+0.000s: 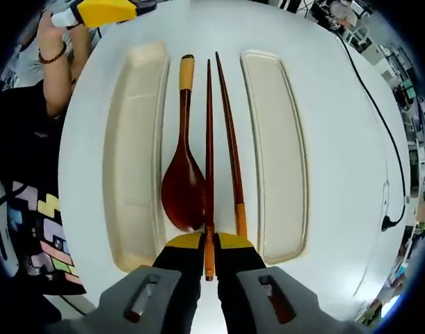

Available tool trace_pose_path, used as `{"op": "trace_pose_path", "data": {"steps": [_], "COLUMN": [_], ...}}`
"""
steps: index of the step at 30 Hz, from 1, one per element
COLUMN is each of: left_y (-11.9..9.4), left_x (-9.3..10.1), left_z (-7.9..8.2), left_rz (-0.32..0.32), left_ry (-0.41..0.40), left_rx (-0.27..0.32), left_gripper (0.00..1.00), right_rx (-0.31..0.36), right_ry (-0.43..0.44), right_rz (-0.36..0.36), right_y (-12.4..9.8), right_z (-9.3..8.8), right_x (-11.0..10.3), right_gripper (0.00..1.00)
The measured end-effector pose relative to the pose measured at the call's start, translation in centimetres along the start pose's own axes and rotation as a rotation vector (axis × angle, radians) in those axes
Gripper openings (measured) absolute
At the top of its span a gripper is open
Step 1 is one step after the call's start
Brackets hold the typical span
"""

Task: Arrange the utensils inside the cutlery case until each visible utensil rests in its matching compartment.

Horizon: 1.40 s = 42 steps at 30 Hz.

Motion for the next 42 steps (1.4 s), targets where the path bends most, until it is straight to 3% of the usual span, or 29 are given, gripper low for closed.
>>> {"op": "trace_pose_path", "data": {"steps": [6,10,18,20,23,26,31,42], "left_y": [-0.1,-0.2,0.0,0.1,1.1,2.4,4.2,7.2], "left_x": [-0.1,-0.1,-0.1,-0.2,-0.1,0.1,1.1,4.0], "left_z": [0.1,0.2,0.1,-0.1,-0.8,-1.7,-2.0,-2.8], "left_rz": [0.004,0.006,0.004,0.0,0.012,0.024,-0.029,-0.097], "left_ry": [-0.002,-0.001,0.001,0.052,0.21,0.231,0.269,0.409], "left_rx": [0.001,0.01,0.001,-0.027,-0.12,-0.2,-0.189,-0.244], "left_gripper": [0.59,0.59,0.59,0.6,0.59,0.59,0.57,0.49], "right_rx": [0.022,0.005,0.036,0.047,0.048,0.053,0.069,0.071], "right_ry": [0.021,0.0,-0.002,0.0,-0.003,-0.001,0.004,0.004], "right_rz": [0.011,-0.013,-0.041,-0.039,-0.042,-0.041,-0.035,-0.029], "right_y": [-0.7,-1.3,-2.9,-3.3,-3.5,-3.5,-3.8,-4.1], "right_z": [0.2,0.0,0.3,0.3,0.2,0.2,0.5,0.8], "right_x": [0.2,0.4,0.9,0.9,0.8,0.7,0.4,0.1], "right_gripper": [0.03,0.03,0.03,0.03,0.03,0.03,0.03,0.03]}}
Point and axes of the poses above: the point that each gripper's makers call its tool centre point, and the gripper's own axes: y roughly forward along the fingers, x roughly to its right, z roughly out of its top, the point moved 8 cm from there along -y, roughly backward along the fingers, and after that the axes turned 10 degrees about -z, right-handed, at the moved point
